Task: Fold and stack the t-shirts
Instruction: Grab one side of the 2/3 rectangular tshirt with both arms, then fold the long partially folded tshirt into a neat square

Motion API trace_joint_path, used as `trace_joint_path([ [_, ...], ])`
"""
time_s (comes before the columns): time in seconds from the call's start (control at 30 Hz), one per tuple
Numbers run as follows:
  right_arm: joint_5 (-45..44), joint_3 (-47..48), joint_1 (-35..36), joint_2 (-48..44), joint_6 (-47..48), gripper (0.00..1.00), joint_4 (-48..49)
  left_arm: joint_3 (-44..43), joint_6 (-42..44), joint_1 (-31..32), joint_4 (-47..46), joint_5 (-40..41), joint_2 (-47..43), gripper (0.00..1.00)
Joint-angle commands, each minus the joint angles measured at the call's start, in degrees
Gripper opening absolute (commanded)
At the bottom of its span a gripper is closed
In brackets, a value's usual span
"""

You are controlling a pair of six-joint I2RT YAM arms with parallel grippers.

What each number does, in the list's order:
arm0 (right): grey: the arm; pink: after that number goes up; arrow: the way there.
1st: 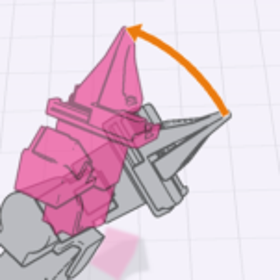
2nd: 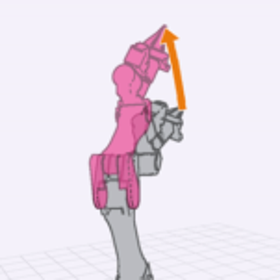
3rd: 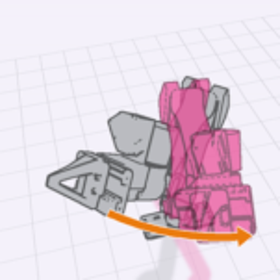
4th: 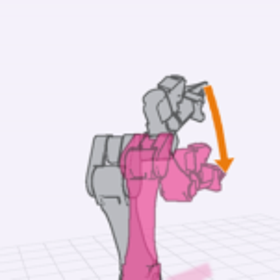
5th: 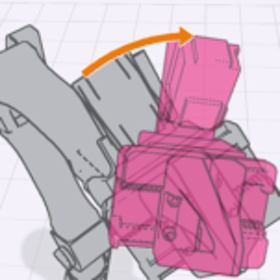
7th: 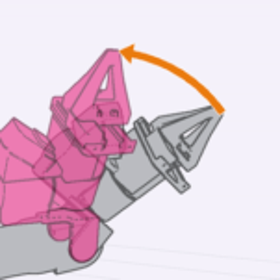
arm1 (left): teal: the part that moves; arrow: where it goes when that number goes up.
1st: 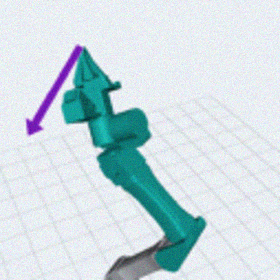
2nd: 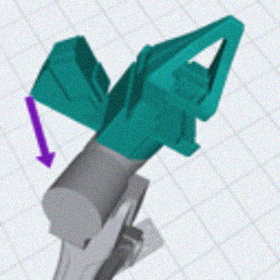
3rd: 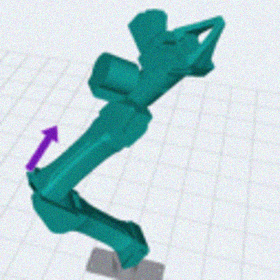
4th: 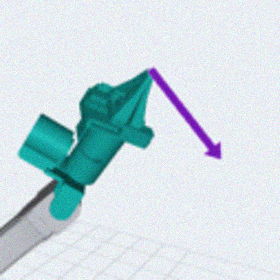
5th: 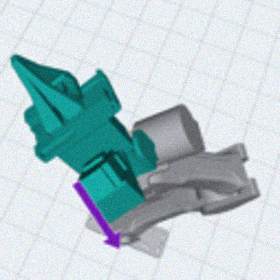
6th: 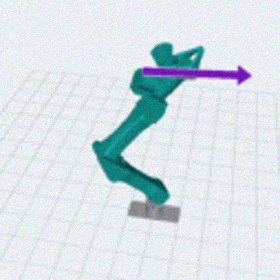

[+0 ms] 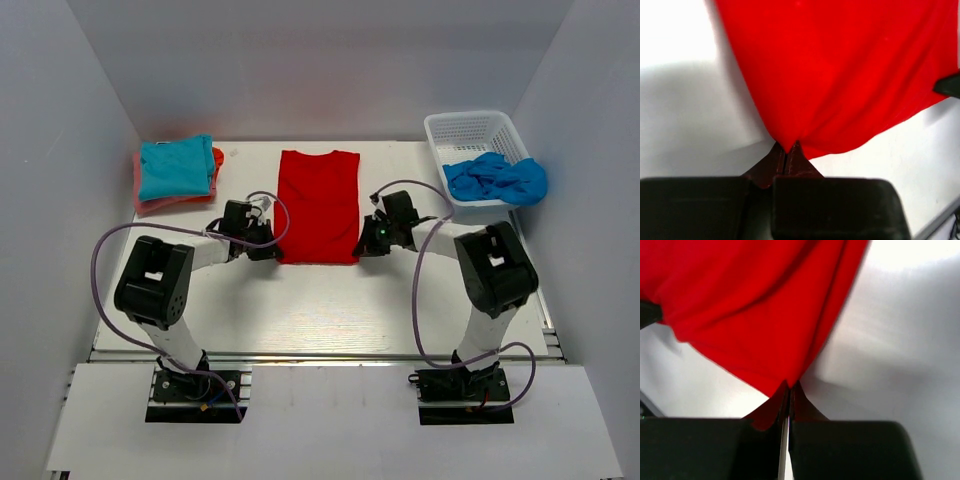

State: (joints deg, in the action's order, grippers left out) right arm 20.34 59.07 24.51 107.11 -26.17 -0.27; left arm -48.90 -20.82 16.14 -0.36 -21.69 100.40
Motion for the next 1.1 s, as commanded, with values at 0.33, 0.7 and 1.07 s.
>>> trace_joint_path([
  [0.33,4.70,-15.56,2.73,-32.22,1.91,0.00,-27.03,6.21,0.06,5.92,34.61,-15.74,-31.11,0.00],
  [0.7,7.88,-0.89,2.29,-39.09,2.70,0.00,-36.38,-8.48,4.56,5.22,43.70,-28.30,-28.25,0.00],
  [1.07,1.47,13.78,-0.25,-25.64,2.28,0.00,-41.30,-13.50,-2.82,4.17,37.01,-18.59,-22.53,0.00],
])
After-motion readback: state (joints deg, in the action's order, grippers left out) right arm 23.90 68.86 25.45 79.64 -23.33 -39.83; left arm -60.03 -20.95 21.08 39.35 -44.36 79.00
